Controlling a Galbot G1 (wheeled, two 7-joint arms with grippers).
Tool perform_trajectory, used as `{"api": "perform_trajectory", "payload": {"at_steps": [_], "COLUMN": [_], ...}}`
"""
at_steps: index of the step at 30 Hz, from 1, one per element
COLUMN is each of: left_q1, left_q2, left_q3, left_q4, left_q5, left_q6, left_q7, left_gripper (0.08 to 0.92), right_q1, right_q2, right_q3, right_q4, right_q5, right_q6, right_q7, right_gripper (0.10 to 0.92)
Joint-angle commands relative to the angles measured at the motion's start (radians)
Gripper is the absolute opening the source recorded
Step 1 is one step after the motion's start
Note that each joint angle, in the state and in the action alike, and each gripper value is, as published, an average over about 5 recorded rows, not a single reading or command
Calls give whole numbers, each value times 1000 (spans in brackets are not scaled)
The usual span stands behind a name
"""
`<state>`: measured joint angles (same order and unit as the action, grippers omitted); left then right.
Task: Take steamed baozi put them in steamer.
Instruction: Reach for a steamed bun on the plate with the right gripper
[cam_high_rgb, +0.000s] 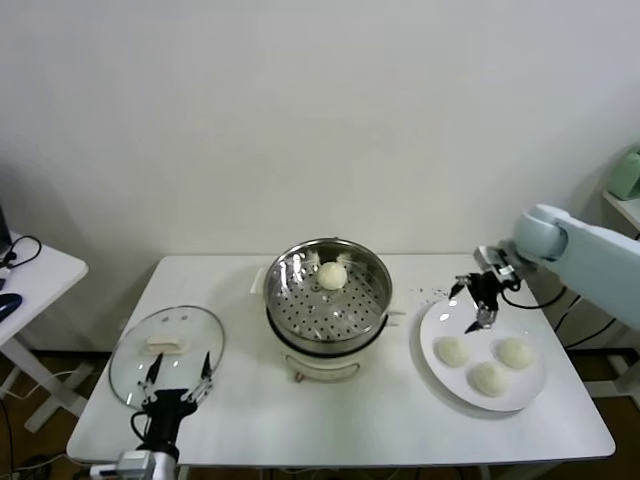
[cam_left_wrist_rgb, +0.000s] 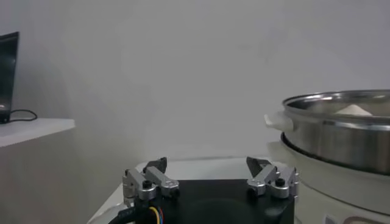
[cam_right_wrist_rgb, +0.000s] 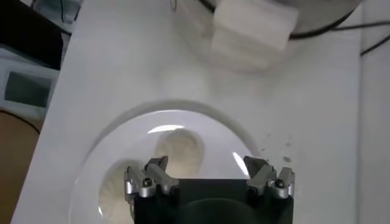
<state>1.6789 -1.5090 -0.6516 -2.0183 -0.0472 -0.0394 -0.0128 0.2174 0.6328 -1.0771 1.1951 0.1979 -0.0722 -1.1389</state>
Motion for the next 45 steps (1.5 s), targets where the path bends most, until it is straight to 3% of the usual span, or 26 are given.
{"api": "perform_trajectory", "payload": {"at_steps": [1, 35, 45], "left_q1": [2, 4, 3], "left_q2": [0, -5, -6], "left_q3": [0, 3, 5], "left_q4": [6, 31, 32], "left_q5": [-5, -3, -3], "left_q6": [0, -7, -7], "left_q7": [-2, -6, -7], "left_gripper": [823, 823, 823], "right_q1": [-190, -216, -218], "right_q2": [-29, 75, 73], "right_q3": [90, 144, 147], "right_q4": [-26, -130, -128], "right_q5": [-35, -51, -48], "right_q6": [-26, -25, -25], "right_q7": [29, 66, 64], "right_gripper": [823, 823, 747]}}
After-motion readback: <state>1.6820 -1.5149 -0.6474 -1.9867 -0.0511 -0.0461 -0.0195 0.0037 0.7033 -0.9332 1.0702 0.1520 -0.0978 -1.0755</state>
